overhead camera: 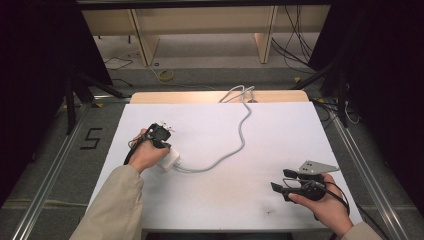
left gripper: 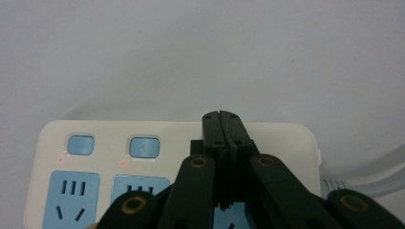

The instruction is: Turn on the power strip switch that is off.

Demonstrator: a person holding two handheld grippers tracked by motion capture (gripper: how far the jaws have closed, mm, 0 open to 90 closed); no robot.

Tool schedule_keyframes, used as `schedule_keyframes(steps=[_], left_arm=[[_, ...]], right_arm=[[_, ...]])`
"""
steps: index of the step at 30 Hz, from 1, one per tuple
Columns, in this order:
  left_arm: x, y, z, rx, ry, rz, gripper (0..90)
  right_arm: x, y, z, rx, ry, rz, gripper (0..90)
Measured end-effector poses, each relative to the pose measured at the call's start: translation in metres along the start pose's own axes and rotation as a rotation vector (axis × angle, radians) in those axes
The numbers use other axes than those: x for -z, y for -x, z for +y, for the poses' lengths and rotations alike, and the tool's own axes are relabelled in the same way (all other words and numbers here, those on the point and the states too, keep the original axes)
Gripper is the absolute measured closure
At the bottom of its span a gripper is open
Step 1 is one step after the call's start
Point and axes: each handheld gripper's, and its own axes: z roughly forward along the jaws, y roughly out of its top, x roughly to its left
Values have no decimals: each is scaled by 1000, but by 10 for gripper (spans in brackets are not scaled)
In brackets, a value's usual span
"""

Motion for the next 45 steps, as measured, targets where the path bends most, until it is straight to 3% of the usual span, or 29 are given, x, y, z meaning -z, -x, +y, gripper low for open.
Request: schedule_keyframes(steps=[20, 25, 27, 30, 34, 38, 40, 45], left_arm=[[1, -1, -1, -14, 16, 3, 898], [9, -4, -1, -2, 72, 21, 895], [12, -5, -1, 8, 94, 19, 826], [17, -7, -1, 1, 125, 38, 802], [25, -10, -1, 27, 188, 43, 748], [28, -11, -3, 9, 251, 51, 599], [30, -12, -5, -6, 274, 59, 567], [38, -16, -8, 25, 318, 39, 444]], right_arm=[[0, 0, 0, -2, 3, 1, 304], [0, 0, 0, -2, 1, 0, 304], [0, 0, 0, -2, 1, 0, 304], [0, 0, 0, -1, 0, 1, 304], [0, 0, 0, 0, 1, -1, 304], [0, 0, 0, -1, 0, -1, 304], [0, 0, 0, 0, 1, -1, 304], [1, 0, 0, -1, 2, -3, 304]])
